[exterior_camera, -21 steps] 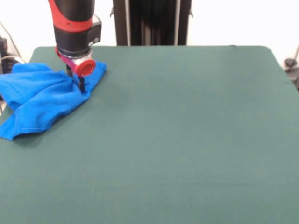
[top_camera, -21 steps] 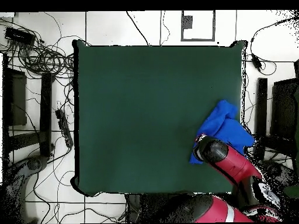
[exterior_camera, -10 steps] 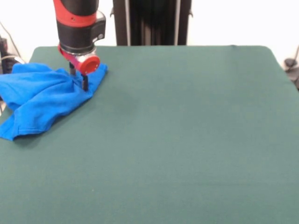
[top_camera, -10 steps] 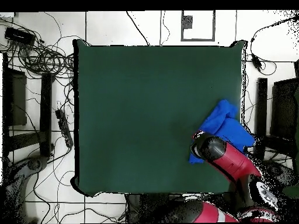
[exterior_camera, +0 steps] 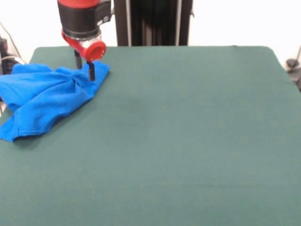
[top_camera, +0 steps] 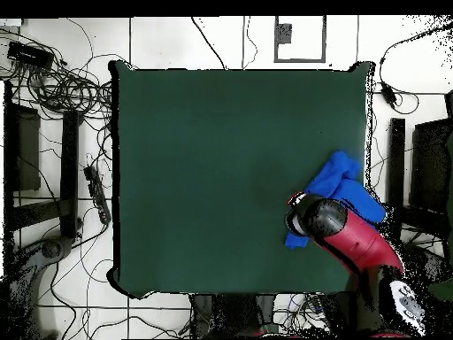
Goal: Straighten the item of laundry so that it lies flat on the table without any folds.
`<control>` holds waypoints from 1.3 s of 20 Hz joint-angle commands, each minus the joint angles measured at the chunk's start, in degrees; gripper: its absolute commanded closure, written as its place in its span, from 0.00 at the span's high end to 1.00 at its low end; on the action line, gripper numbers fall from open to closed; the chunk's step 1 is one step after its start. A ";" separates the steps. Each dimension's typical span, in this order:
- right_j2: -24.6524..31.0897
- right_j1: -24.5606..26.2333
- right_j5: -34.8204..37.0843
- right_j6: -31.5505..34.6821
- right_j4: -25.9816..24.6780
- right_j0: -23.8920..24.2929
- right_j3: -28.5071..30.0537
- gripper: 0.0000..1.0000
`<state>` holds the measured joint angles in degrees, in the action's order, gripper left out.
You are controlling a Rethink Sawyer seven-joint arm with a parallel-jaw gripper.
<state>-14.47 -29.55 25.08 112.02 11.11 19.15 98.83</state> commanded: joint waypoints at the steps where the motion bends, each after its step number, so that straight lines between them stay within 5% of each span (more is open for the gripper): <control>1: 1.79 -3.12 12.31 12.53 3.54 -2.85 -2.28 1.00; 17: 7.17 13.06 -7.71 9.33 2.28 2.68 -12.52 1.00; 26: 9.20 11.25 -6.54 14.57 7.90 0.95 -10.91 1.00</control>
<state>-14.05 -19.75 17.52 112.02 13.19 23.52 88.02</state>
